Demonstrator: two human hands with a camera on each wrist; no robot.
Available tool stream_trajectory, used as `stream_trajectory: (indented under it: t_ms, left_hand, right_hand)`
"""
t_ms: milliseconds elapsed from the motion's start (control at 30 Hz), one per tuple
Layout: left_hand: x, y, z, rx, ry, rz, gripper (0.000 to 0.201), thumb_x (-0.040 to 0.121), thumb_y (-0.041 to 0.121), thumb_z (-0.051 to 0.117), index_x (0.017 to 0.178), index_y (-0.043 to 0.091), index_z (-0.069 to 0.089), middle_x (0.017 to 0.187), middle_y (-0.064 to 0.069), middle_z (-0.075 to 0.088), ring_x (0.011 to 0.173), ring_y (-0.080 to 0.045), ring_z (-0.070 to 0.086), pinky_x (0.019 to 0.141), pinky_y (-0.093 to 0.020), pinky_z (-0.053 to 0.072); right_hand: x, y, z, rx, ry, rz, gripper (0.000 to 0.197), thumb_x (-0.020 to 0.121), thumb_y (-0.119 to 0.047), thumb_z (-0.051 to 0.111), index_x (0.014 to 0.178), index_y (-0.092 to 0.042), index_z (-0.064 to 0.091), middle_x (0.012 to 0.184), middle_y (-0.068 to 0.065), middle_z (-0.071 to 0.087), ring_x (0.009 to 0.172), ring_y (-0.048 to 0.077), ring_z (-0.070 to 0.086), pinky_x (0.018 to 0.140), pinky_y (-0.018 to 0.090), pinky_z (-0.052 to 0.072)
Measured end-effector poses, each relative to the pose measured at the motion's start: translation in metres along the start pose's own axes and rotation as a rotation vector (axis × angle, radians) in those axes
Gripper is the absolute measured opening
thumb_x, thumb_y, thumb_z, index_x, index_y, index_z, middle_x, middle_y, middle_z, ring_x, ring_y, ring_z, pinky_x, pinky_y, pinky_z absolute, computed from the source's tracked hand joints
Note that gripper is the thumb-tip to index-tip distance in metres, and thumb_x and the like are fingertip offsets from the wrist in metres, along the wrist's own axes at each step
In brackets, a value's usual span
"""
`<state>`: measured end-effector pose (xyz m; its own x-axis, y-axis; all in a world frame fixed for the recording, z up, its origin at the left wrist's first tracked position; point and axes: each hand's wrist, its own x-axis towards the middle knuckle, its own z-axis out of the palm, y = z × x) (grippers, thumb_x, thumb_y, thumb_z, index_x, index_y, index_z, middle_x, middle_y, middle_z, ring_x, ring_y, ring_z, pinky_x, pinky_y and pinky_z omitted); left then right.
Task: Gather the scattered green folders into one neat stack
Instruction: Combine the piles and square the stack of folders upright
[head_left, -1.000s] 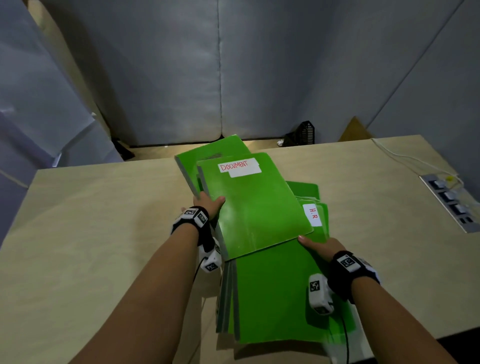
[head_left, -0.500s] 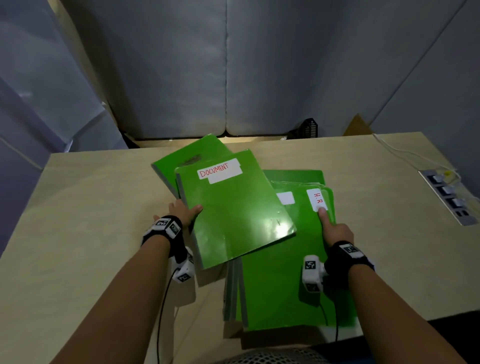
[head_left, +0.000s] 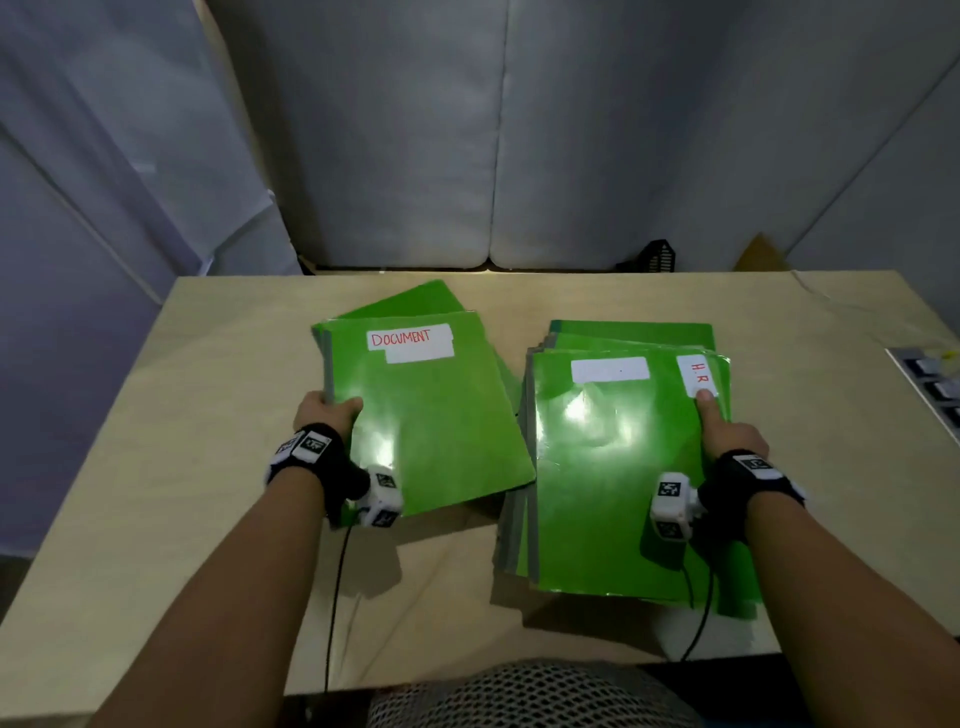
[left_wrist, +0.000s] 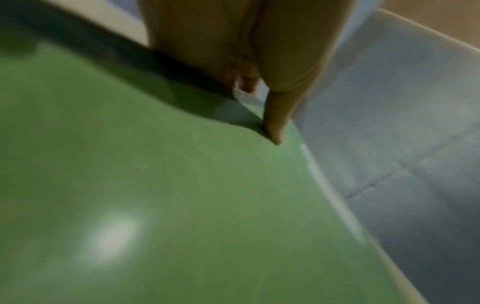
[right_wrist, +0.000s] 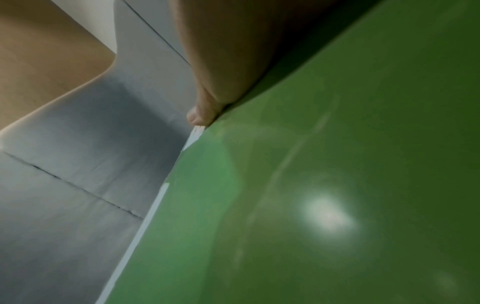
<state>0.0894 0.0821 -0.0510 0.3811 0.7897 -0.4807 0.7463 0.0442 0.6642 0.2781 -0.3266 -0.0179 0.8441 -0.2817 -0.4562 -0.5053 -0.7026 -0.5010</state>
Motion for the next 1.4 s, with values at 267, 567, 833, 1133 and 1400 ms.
stream_trajectory:
  t_ms: [267, 567, 833, 1133, 1400]
  left_hand:
    - [0.011, 0.022, 0.022, 0.082, -0.055, -0.164, 0.074, 0.069, 0.045, 0.075, 0.129, 0.006, 0.054, 0.123, -0.015, 0.063, 0.104, -0.035, 0.063, 0.096, -0.043, 0.050]
    - [0.026, 0.033, 0.026, 0.066, -0.159, -0.166, 0.064, 0.088, 0.033, 0.066, 0.143, 0.008, 0.044, 0.148, -0.016, 0.043, 0.133, -0.032, 0.047, 0.089, -0.033, 0.049]
    - [0.019, 0.078, 0.015, -0.032, 0.038, 0.030, 0.056, 0.087, 0.033, 0.066, 0.127, -0.003, 0.052, 0.126, -0.022, 0.060, 0.111, -0.039, 0.060, 0.089, -0.038, 0.049]
    - [0.021, 0.147, -0.026, -0.364, 0.152, 0.247, 0.065, 0.087, 0.039, 0.064, 0.138, 0.002, 0.048, 0.138, -0.015, 0.055, 0.125, -0.031, 0.054, 0.104, -0.040, 0.044]
    - [-0.045, 0.088, 0.060, -0.012, -0.265, 0.296, 0.041, 0.083, 0.028, 0.070, 0.114, 0.006, 0.055, 0.106, -0.010, 0.065, 0.095, -0.030, 0.065, 0.084, -0.043, 0.054]
  right_hand:
    - [0.004, 0.006, 0.012, -0.026, -0.023, 0.048, 0.093, 0.084, -0.076, 0.033, 0.118, 0.008, 0.056, 0.122, 0.031, 0.056, 0.100, 0.039, 0.057, 0.085, 0.039, 0.043]
    - [0.014, 0.022, 0.026, -0.040, -0.120, 0.125, 0.098, 0.079, -0.082, 0.032, 0.119, 0.004, 0.056, 0.115, 0.028, 0.058, 0.099, 0.039, 0.059, 0.088, 0.042, 0.046]
    - [0.010, 0.016, 0.033, -0.042, -0.140, 0.169, 0.098, 0.082, -0.080, 0.029, 0.123, 0.005, 0.055, 0.122, 0.030, 0.056, 0.099, 0.038, 0.056, 0.089, 0.040, 0.044]
    - [-0.001, 0.012, 0.036, -0.007, -0.154, 0.210, 0.097, 0.086, -0.077, 0.021, 0.133, 0.003, 0.050, 0.135, 0.029, 0.049, 0.118, 0.039, 0.053, 0.100, 0.042, 0.041]
    - [0.142, 0.086, 0.074, 0.279, -0.434, 0.184, 0.141, 0.022, -0.107, 0.030, 0.135, -0.027, 0.051, 0.144, 0.012, 0.048, 0.125, 0.035, 0.051, 0.110, 0.058, 0.030]
